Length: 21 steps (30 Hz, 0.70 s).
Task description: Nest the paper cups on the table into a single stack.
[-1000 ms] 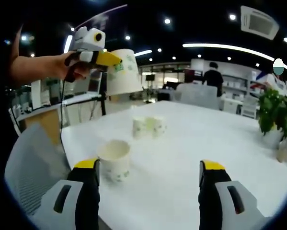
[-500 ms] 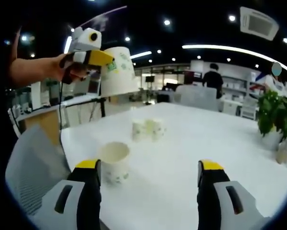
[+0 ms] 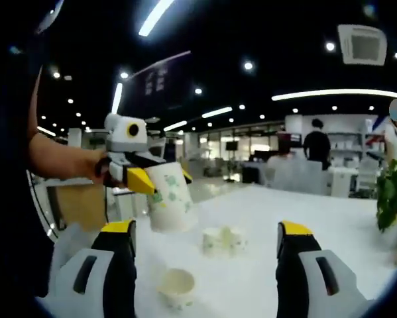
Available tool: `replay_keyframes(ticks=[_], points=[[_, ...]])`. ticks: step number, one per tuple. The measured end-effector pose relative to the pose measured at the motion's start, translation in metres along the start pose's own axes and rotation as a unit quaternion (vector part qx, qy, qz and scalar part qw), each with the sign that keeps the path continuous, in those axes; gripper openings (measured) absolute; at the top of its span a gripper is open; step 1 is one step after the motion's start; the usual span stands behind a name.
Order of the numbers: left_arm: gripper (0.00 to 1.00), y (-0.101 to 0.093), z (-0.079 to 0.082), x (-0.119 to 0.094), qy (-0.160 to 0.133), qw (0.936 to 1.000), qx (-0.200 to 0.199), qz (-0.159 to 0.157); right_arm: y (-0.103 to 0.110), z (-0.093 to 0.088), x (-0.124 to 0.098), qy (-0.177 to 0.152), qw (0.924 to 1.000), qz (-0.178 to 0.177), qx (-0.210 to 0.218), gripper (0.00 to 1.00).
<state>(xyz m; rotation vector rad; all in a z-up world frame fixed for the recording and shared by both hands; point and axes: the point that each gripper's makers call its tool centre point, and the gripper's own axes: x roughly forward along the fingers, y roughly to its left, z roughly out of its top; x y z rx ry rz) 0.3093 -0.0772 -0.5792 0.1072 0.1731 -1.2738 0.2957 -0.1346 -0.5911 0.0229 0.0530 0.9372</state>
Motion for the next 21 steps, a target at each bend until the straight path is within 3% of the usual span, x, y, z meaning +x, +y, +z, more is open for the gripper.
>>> replay_keyframes(ticks=[2, 8, 11, 13, 21], points=[[0.39, -0.001, 0.003, -0.001, -0.006, 1.0000, -0.002, -0.002, 0.003, 0.009, 0.003, -0.005, 0.9998, 0.014, -0.014, 0.94], [0.39, -0.008, 0.009, -0.004, -0.017, 0.9998, -0.001, -0.012, 0.022, 0.009, 0.009, 0.007, 0.9970, 0.075, 0.018, 1.00], [0.39, -0.010, 0.012, -0.006, -0.024, 0.9996, -0.002, -0.014, 0.026, 0.008, 0.011, 0.006, 0.9962, 0.086, 0.014, 1.00], [0.39, -0.010, 0.013, -0.007, -0.028, 0.9995, -0.004, -0.015, 0.031, 0.010, 0.011, 0.003, 0.9949, 0.100, 0.009, 0.92], [0.39, -0.012, 0.021, -0.012, -0.054, 0.9982, -0.013, -0.020, 0.038, 0.011, 0.015, 0.007, 0.9925, 0.122, 0.012, 0.84]])
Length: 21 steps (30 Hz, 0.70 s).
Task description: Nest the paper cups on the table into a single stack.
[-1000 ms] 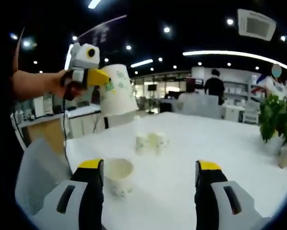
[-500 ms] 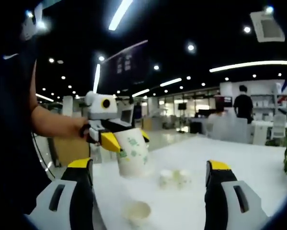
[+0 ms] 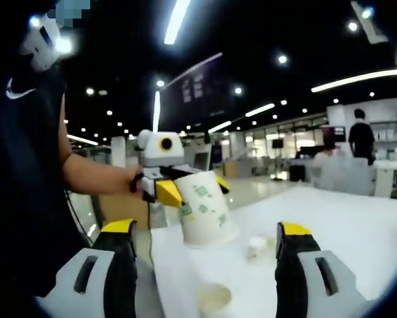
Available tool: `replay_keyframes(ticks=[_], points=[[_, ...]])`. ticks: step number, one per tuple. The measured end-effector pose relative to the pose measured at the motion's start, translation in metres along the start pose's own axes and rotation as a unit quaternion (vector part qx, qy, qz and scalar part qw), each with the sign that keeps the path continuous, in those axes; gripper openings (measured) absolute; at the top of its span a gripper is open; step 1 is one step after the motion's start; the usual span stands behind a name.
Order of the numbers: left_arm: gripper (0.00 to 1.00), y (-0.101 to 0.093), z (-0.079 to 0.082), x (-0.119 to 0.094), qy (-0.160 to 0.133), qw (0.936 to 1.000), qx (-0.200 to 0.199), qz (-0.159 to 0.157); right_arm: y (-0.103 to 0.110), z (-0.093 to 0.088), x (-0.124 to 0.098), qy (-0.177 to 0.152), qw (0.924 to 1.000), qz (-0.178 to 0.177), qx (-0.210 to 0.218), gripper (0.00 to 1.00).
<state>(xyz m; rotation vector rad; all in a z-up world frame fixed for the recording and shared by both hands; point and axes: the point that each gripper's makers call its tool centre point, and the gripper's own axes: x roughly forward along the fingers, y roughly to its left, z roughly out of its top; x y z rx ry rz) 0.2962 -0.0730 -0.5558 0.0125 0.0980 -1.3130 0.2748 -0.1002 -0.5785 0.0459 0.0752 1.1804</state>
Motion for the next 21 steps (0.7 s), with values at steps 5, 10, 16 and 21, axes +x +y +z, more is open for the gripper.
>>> replay_keyframes(ticks=[5, 10, 16, 21], points=[[0.39, -0.003, 0.007, -0.001, -0.021, 0.9998, -0.005, -0.003, 0.007, -0.003, 0.003, 0.006, 0.9997, 0.016, 0.015, 0.74], [0.39, -0.006, 0.014, -0.003, -0.041, 0.9990, -0.014, -0.007, 0.013, -0.004, 0.007, 0.005, 0.9987, 0.034, 0.039, 0.62], [0.39, -0.006, 0.021, -0.006, -0.062, 0.9979, -0.020, -0.009, 0.020, 0.001, 0.010, -0.003, 0.9957, 0.057, 0.073, 0.51], [0.39, -0.008, 0.021, -0.010, -0.069, 0.9972, -0.026, -0.013, 0.022, 0.006, 0.014, -0.008, 0.9941, 0.065, 0.086, 0.49]])
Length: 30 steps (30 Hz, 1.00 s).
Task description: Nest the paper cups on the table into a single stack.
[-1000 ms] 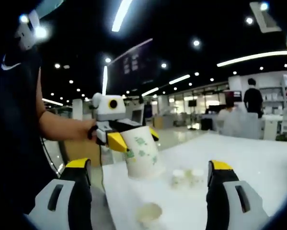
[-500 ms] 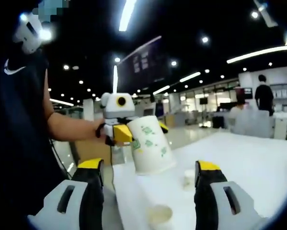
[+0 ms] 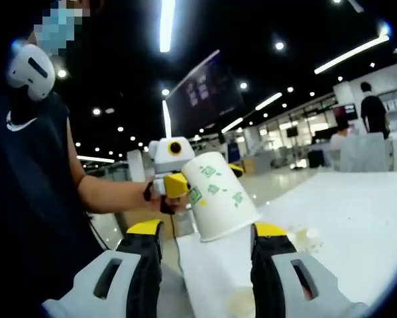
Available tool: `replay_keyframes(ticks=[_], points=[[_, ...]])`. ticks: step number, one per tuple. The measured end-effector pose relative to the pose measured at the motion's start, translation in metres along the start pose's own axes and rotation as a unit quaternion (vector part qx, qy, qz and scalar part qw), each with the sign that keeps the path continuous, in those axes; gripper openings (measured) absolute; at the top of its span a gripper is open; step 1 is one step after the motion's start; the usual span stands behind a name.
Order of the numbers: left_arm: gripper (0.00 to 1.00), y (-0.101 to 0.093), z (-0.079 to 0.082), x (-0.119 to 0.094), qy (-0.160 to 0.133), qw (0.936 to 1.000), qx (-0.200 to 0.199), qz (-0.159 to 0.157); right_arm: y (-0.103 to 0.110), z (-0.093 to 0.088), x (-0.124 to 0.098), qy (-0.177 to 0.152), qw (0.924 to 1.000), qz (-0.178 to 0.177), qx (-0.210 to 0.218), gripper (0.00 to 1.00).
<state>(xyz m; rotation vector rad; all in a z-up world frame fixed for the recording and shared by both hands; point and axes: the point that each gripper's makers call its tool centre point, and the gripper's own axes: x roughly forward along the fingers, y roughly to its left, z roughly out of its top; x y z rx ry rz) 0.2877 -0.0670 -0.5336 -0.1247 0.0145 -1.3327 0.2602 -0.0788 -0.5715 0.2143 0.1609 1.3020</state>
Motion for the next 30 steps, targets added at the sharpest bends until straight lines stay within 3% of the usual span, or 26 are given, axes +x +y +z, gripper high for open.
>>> replay_keyframes(ticks=[6, 8, 13, 21, 30], points=[[0.39, -0.006, -0.008, -0.010, 0.018, 0.9994, -0.013, -0.025, 0.004, 0.002, -0.001, 0.000, 0.9998, 0.016, 0.011, 0.36], [0.39, -0.008, -0.017, -0.013, 0.041, 0.9987, -0.007, -0.032, 0.007, 0.007, -0.001, -0.006, 0.9993, 0.028, 0.025, 0.34], [0.39, -0.010, -0.022, -0.018, 0.053, 0.9977, -0.009, -0.041, 0.011, 0.011, 0.002, -0.008, 0.9978, 0.049, 0.044, 0.30], [0.39, -0.018, -0.023, -0.024, 0.046, 0.9971, -0.008, -0.061, 0.022, 0.024, 0.004, -0.027, 0.9943, 0.078, 0.068, 0.17], [0.39, -0.021, -0.020, -0.025, 0.046, 0.9969, 0.002, -0.064, 0.031, 0.033, 0.004, -0.022, 0.9935, 0.095, 0.060, 0.03]])
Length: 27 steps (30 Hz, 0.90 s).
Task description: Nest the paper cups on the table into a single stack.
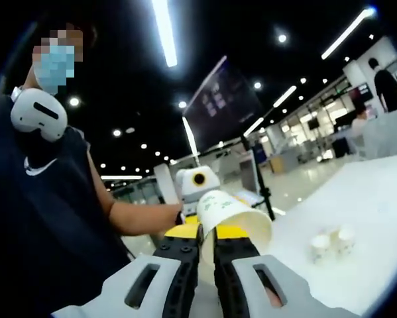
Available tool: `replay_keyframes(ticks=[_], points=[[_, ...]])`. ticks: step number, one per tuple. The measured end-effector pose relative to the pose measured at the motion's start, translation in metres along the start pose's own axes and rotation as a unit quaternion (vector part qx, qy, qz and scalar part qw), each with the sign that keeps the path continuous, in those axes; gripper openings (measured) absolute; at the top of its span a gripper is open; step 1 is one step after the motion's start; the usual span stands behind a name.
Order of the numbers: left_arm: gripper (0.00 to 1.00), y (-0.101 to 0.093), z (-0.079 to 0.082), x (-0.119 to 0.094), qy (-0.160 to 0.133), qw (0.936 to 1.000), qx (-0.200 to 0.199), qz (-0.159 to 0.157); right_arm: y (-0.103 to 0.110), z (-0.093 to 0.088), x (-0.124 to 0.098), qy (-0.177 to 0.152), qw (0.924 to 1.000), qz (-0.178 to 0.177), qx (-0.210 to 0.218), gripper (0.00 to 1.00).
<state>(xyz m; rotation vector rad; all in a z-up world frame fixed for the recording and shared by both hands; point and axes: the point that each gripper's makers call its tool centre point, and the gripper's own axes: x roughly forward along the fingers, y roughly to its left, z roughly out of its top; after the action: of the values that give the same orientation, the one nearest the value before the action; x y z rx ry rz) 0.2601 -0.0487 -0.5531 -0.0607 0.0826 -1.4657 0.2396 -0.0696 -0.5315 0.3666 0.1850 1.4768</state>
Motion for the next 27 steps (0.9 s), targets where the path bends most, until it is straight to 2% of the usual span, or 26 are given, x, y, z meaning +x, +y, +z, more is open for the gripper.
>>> replay_keyframes(ticks=[1, 2, 3, 4, 7, 10, 15, 16, 17, 19, 20, 22, 27], points=[[0.39, 0.009, -0.002, -0.001, 0.014, 0.9988, 0.040, 0.023, 0.000, 0.001, 0.000, 0.000, 1.0000, 0.000, 0.002, 0.01], [0.38, 0.009, -0.004, -0.001, 0.017, 0.9986, 0.042, 0.026, 0.001, 0.001, 0.000, 0.001, 1.0000, 0.002, 0.006, 0.01], [0.39, 0.004, -0.002, 0.001, 0.013, 0.9996, 0.023, 0.012, 0.004, 0.001, 0.000, 0.003, 0.9995, 0.012, 0.028, 0.00], [0.39, 0.004, -0.001, 0.001, 0.008, 0.9996, 0.023, 0.013, 0.005, 0.002, 0.000, 0.000, 0.9992, 0.016, 0.037, 0.00], [0.41, 0.003, 0.006, 0.002, -0.003, 0.9997, 0.020, 0.015, 0.005, 0.005, -0.002, -0.003, 0.9994, 0.010, 0.032, 0.00], [0.46, 0.006, 0.001, 0.005, 0.017, 0.9995, 0.015, 0.023, 0.006, 0.007, -0.002, -0.001, 0.9996, 0.005, 0.028, 0.00], [0.63, 0.011, -0.002, 0.006, 0.021, 0.9989, 0.011, 0.040, 0.004, 0.016, -0.004, -0.003, 0.9997, -0.002, 0.025, 0.00], [0.68, 0.015, -0.002, 0.005, 0.020, 0.9983, 0.011, 0.054, 0.004, 0.016, -0.004, 0.002, 0.9998, -0.005, 0.021, 0.00], [0.76, 0.017, -0.002, 0.005, 0.020, 0.9978, 0.012, 0.061, 0.003, 0.016, -0.004, 0.003, 0.9998, -0.007, 0.019, 0.00], [0.94, 0.028, -0.002, 0.002, 0.019, 0.9952, 0.008, 0.096, 0.001, 0.016, -0.005, 0.011, 0.9998, -0.016, 0.008, 0.00], [0.97, 0.031, -0.004, 0.000, 0.024, 0.9935, -0.002, 0.111, 0.002, 0.016, -0.004, 0.016, 0.9997, -0.018, 0.003, 0.00], [0.99, 0.031, -0.009, -0.001, 0.041, 0.9932, 0.002, 0.109, 0.002, 0.016, -0.004, 0.022, 0.9996, -0.017, 0.001, 0.00], [0.99, 0.032, -0.011, -0.003, 0.043, 0.9922, 0.005, 0.117, 0.002, 0.016, -0.004, 0.045, 0.9986, -0.023, -0.016, 0.00]])
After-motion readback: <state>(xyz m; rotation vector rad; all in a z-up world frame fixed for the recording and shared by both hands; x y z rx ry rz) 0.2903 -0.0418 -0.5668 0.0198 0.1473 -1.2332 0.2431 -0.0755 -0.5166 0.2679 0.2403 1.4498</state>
